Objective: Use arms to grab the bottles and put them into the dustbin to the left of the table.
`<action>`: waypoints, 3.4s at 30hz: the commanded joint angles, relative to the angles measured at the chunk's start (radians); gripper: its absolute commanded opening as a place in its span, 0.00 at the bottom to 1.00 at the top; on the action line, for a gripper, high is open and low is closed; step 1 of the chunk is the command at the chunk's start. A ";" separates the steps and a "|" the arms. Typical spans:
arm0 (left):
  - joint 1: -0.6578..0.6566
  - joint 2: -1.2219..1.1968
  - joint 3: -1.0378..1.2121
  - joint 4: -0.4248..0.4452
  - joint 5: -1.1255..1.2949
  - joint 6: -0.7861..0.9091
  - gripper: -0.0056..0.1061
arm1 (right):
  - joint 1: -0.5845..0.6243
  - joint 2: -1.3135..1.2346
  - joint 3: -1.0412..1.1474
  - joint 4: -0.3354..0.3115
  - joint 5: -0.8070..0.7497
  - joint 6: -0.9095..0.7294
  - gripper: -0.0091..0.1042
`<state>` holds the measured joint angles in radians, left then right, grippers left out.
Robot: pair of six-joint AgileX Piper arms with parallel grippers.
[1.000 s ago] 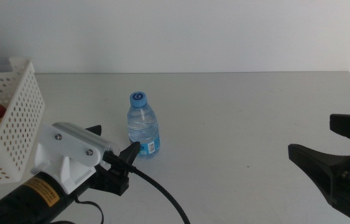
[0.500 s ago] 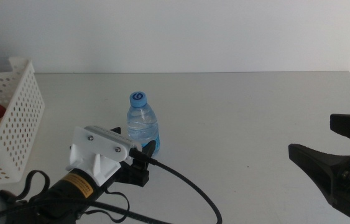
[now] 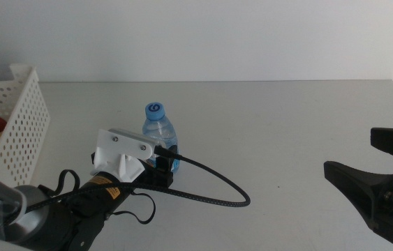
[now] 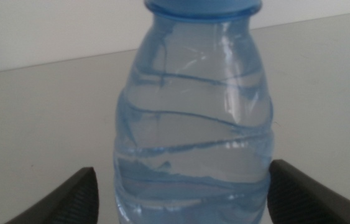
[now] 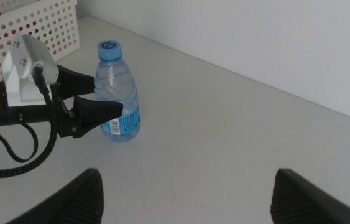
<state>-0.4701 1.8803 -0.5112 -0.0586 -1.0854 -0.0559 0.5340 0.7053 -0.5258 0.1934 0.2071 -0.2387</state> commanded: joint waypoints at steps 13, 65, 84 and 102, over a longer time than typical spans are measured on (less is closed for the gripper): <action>0.013 0.085 -0.149 0.038 -0.083 -0.049 0.87 | -0.006 -0.003 -0.025 -0.001 -0.070 -0.015 0.71; 0.205 -0.527 -0.752 -0.172 1.818 0.454 0.04 | -0.006 -0.003 -0.025 -0.001 -0.070 -0.015 0.71; 0.712 -0.199 -1.242 -0.108 2.317 0.413 0.04 | -0.006 -0.003 -0.024 -0.001 -0.070 -0.015 0.71; 0.798 0.055 -1.269 -0.106 2.294 0.346 0.04 | -0.006 -0.003 -0.024 -0.001 -0.070 -0.015 0.71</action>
<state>0.3290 1.9971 -1.7387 -0.1367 1.2325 0.2821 0.5340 0.7053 -0.5258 0.1934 0.2071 -0.2387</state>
